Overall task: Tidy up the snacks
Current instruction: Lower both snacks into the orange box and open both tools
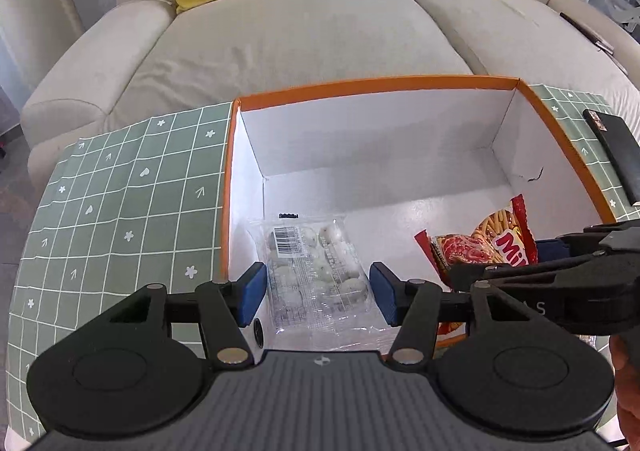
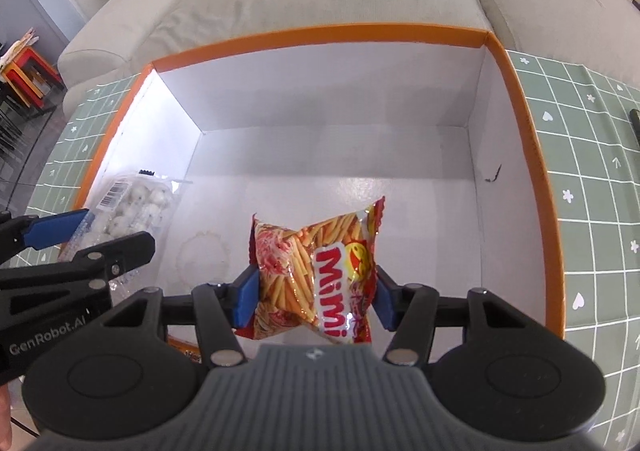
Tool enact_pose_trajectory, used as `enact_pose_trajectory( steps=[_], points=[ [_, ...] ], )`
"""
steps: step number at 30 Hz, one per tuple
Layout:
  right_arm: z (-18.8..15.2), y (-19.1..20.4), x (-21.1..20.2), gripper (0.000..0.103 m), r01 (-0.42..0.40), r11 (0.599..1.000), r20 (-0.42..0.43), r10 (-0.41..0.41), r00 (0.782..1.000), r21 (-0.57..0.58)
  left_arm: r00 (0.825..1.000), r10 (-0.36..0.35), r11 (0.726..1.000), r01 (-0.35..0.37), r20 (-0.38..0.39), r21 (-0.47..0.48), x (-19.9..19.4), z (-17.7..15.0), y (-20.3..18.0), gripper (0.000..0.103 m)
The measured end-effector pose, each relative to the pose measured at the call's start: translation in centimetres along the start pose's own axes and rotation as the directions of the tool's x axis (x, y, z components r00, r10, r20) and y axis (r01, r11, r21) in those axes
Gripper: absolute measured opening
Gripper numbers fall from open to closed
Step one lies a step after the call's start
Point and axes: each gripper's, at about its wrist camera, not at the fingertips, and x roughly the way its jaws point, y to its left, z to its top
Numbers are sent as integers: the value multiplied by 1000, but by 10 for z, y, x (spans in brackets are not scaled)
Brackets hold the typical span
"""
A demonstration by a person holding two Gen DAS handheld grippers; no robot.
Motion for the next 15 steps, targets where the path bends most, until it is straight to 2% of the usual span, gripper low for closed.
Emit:
enact_pose_trajectory(
  steps=[4,8,11,15],
  points=[
    [2,2,-4,63,2,1000,15,-2,1000,-1,1000,15,1000,-15,16,4,-2,0,-2,66],
    [1,4,-10,66,15,1000,32,-15,999,-9,999,12,1000,-12,41,-2,-9,0,-2,70],
    [0,3,-18,73,26,1000,54,-26,998,3,998,4,1000,-3,60,-12,-18,-1,-1,73],
    [-3,3,-32,78,34,999,97,-35,995,9,994,12,999,-7,105,-46,-39,-6,0,74]
  ],
)
